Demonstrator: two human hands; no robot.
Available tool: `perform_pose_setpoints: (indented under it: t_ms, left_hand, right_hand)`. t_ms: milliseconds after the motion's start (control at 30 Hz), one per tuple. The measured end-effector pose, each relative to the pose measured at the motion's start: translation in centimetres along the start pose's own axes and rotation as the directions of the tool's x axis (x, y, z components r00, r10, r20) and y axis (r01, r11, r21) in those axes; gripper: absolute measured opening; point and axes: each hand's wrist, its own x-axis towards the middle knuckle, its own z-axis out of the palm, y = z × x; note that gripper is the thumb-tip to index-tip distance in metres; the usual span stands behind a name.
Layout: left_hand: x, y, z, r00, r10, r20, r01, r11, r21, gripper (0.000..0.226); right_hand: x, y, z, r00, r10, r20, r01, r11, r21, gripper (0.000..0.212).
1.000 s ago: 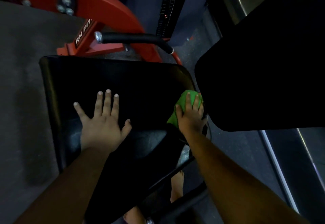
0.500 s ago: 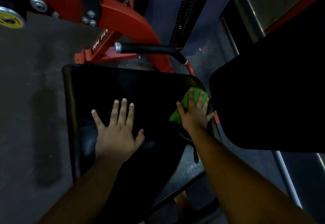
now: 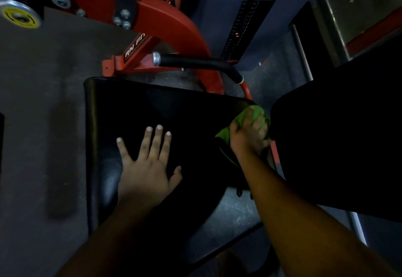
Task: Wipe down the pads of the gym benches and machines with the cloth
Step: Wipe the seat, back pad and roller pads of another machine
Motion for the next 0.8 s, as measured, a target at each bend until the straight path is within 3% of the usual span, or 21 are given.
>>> perform_pose_setpoints:
  t_ms: [100, 200, 267, 300, 400, 467, 667, 800]
  left_hand:
    - [0.1, 0.0, 0.0, 1.000, 0.003, 0.002, -0.003, 1.000, -0.008, 0.086]
    - [0.1, 0.0, 0.0, 1.000, -0.002, -0.010, 0.001, 1.000, -0.016, 0.086]
    - [0.1, 0.0, 0.2, 0.999, 0.007, -0.031, -0.007, 1.000, -0.001, 0.087]
    - [0.2, 0.0, 0.2, 0.999, 0.006, -0.034, -0.006, 1.000, 0.004, 0.087]
    - [0.0, 0.0, 0.0, 1.000, 0.003, -0.003, -0.003, 1.000, 0.019, 0.086]
    - [0.1, 0.0, 0.2, 1.000, -0.005, 0.008, 0.004, 1.000, 0.029, 0.086]
    - [0.0, 0.0, -0.5, 1.000, -0.010, 0.029, 0.010, 1.000, 0.007, 0.085]
    - [-0.1, -0.1, -0.1, 1.000, -0.004, -0.028, 0.004, 1.000, 0.015, 0.087]
  right_hand:
    - [-1.5, -3.4, -0.4, 0.971, -0.230, 0.060, 0.234, 0.971, -0.055, 0.075]
    - [-4.9, -4.1, 0.4, 0.801, -0.595, 0.064, 0.598, 0.799, -0.060, 0.077]
    - [-3.2, -3.4, 0.3, 0.698, -0.715, 0.051, 0.716, 0.694, -0.076, 0.079]
    - [-1.3, -2.9, 0.0, 0.700, -0.712, 0.052, 0.713, 0.693, -0.101, 0.079]
    - [2.7, 0.4, -0.5, 0.891, -0.454, -0.004, 0.451, 0.886, -0.109, 0.081]
    - [1.5, 3.1, 0.2, 0.942, -0.334, -0.037, 0.332, 0.942, -0.045, 0.082]
    - [-11.1, 9.9, 1.7, 0.981, -0.189, 0.042, 0.193, 0.972, -0.137, 0.079]
    - [-7.0, 5.7, 0.9, 0.948, -0.309, 0.075, 0.314, 0.947, -0.065, 0.079]
